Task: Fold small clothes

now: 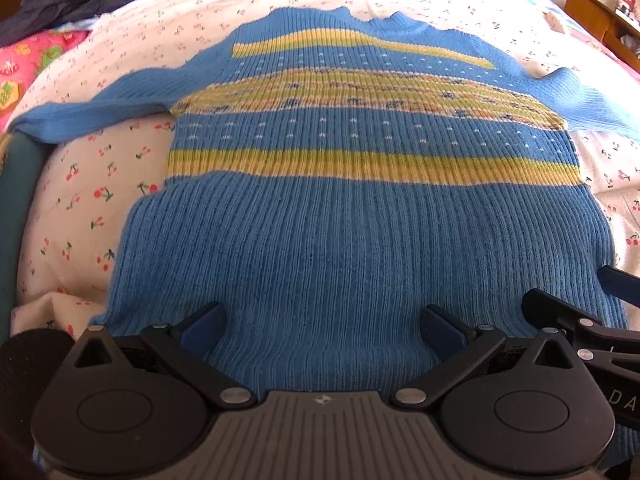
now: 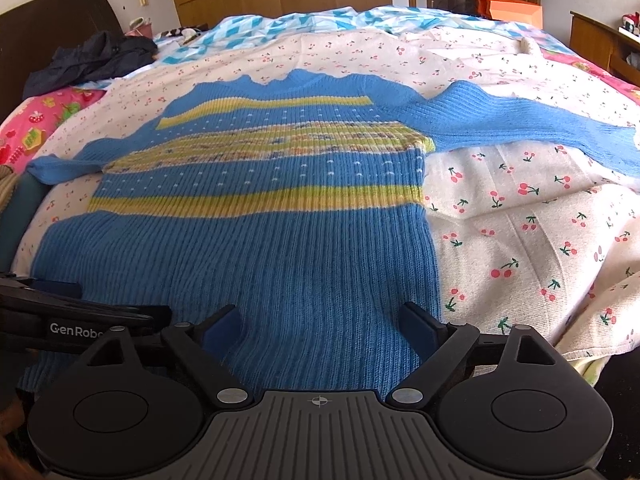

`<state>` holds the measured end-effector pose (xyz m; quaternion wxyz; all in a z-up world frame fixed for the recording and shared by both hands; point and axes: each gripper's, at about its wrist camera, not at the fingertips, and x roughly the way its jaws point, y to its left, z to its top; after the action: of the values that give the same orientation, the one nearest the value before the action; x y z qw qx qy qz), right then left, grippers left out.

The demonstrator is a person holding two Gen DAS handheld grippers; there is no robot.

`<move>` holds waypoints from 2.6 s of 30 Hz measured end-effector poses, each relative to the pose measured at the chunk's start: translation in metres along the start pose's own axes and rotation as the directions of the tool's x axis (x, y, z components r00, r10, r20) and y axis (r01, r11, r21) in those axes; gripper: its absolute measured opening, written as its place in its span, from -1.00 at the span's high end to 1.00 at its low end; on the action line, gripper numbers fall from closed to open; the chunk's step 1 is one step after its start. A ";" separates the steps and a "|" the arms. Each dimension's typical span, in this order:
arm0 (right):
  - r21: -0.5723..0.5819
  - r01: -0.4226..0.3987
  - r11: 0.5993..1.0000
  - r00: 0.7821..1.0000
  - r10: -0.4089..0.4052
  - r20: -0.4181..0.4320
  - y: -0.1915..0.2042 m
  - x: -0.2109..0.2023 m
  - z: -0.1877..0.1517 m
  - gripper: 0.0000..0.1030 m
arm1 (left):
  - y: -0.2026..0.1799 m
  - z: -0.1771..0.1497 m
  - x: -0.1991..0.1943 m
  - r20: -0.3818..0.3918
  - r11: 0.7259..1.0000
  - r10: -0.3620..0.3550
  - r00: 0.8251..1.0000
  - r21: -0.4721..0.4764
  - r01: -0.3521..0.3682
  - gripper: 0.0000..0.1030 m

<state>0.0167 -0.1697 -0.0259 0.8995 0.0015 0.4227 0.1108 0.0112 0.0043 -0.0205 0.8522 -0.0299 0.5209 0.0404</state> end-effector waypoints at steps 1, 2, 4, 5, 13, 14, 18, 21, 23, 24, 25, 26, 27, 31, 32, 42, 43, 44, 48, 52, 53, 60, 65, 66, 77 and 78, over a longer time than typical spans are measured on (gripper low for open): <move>-0.004 0.000 1.000 1.000 0.000 -0.003 0.001 0.000 0.000 -0.76 | 0.001 0.000 0.001 -0.007 1.000 -0.004 1.000 -0.006 0.004 -1.00; -0.006 0.000 1.000 1.000 0.000 -0.004 0.001 0.001 0.000 -0.76 | 0.001 0.000 0.001 -0.010 1.000 -0.005 1.000 -0.008 0.005 -1.00; -0.009 -0.001 1.000 1.000 0.001 -0.006 0.001 0.001 0.000 -0.77 | 0.000 0.000 0.002 -0.012 1.000 -0.004 1.000 -0.010 0.003 -1.00; -0.007 -0.003 1.000 1.000 0.003 -0.006 0.001 0.001 0.000 -0.77 | 0.000 0.000 0.003 -0.012 1.000 -0.003 1.000 -0.010 0.003 -1.00; 0.003 -0.013 1.000 1.000 0.013 -0.009 -0.001 0.001 0.000 -0.78 | 0.001 0.003 0.006 -0.023 1.000 -0.002 1.000 -0.019 0.001 -1.00; 0.004 -0.015 1.000 1.000 0.015 -0.009 -0.001 0.002 0.001 -0.78 | 0.001 0.004 0.006 -0.023 1.000 -0.002 1.000 -0.019 0.001 -1.00; 0.003 -0.019 1.000 1.000 0.019 -0.011 0.000 0.002 0.001 -0.81 | 0.001 0.003 0.006 -0.022 1.000 -0.001 1.000 -0.018 0.001 -1.00; 0.003 -0.019 1.000 1.000 0.019 -0.013 0.000 0.003 0.001 -0.82 | 0.002 0.002 0.006 -0.021 1.000 -0.002 1.000 -0.020 0.001 -1.00; 0.002 -0.019 1.000 1.000 0.019 -0.014 0.000 0.003 0.001 -0.82 | 0.002 0.002 0.006 -0.021 1.000 -0.001 1.000 -0.020 0.001 -1.00; 0.002 -0.019 1.000 1.000 0.019 -0.015 -0.001 0.003 0.001 -0.82 | 0.001 0.002 0.006 -0.021 1.000 -0.001 1.000 -0.020 0.001 -1.00; 0.001 -0.019 1.000 1.000 0.019 -0.014 0.000 0.003 0.001 -0.82 | 0.001 0.002 0.006 -0.021 1.000 -0.001 1.000 -0.020 0.001 -1.00; 0.000 -0.018 1.000 1.000 0.018 -0.013 0.000 0.003 0.001 -0.82 | 0.001 0.002 0.006 -0.021 1.000 -0.001 1.000 -0.020 0.001 -1.00; -0.002 -0.017 1.000 1.000 0.017 -0.012 0.000 0.003 0.001 -0.82 | 0.001 0.002 0.006 -0.021 1.000 -0.001 1.000 -0.020 0.001 -1.00; -0.002 -0.015 1.000 1.000 0.015 -0.006 0.000 0.002 0.001 -0.82 | 0.002 0.002 0.006 -0.020 1.000 -0.001 1.000 -0.020 0.001 -1.00; -0.002 -0.015 1.000 1.000 0.015 -0.005 0.000 0.002 0.001 -0.82 | 0.001 0.002 0.006 -0.020 1.000 -0.001 1.000 -0.020 0.000 -1.00; 0.001 -0.014 1.000 1.000 0.013 0.019 -0.001 -0.003 0.001 -0.82 | 0.002 0.001 0.001 -0.004 1.000 -0.013 1.000 -0.029 0.013 -1.00; 0.003 -0.015 1.000 1.000 0.015 0.024 -0.001 -0.004 0.001 -0.81 | 0.002 0.001 0.000 -0.001 0.999 -0.015 1.000 -0.031 0.015 -1.00; 0.005 -0.016 1.000 0.999 0.016 0.029 -0.001 -0.005 0.001 -0.81 | 0.002 0.000 -0.001 0.002 0.999 -0.015 1.000 -0.033 0.015 -1.00; 0.010 -0.018 1.000 0.999 0.017 0.039 -0.002 -0.008 0.002 -0.81 | -0.001 -0.001 -0.002 0.013 1.000 -0.005 1.000 -0.024 0.005 -1.00; 0.010 -0.017 1.000 0.999 0.016 0.044 -0.002 -0.009 0.002 -0.81 | -0.002 -0.002 -0.004 0.024 1.000 0.002 1.000 -0.015 -0.001 -1.00; 0.010 -0.017 1.000 0.999 0.016 0.047 -0.002 -0.009 0.002 -0.81 | -0.002 -0.002 -0.004 0.025 1.000 0.002 1.000 -0.015 -0.001 -1.00; 0.008 -0.017 1.000 0.998 0.017 0.054 -0.002 -0.010 0.002 -0.81 | -0.003 -0.004 -0.007 0.039 1.000 0.006 0.999 -0.007 -0.006 -1.00; 0.008 -0.016 1.000 0.998 0.016 0.061 -0.002 -0.011 0.002 -0.81 | -0.004 -0.005 -0.009 0.050 1.000 0.014 0.999 0.005 -0.014 -1.00; 0.008 -0.016 1.000 0.998 0.016 0.062 -0.002 -0.012 0.002 -0.81 | -0.005 -0.005 -0.009 0.051 1.000 0.015 0.999 0.006 -0.015 -1.00; 0.002 -0.022 1.000 0.996 0.022 0.084 -0.001 -0.016 0.002 -0.80 | -0.006 -0.006 -0.013 0.071 0.999 0.029 0.997 0.020 -0.031 -1.00; 0.002 -0.024 1.000 0.996 0.023 0.086 -0.001 -0.017 0.002 -0.80 | -0.006 -0.007 -0.014 0.073 0.999 0.030 0.997 0.020 -0.032 -1.00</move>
<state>0.0083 -0.1741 -0.0121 0.9155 0.0124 0.3837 0.1207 -0.0005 -0.0027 -0.0112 0.8701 -0.0111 0.4902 0.0492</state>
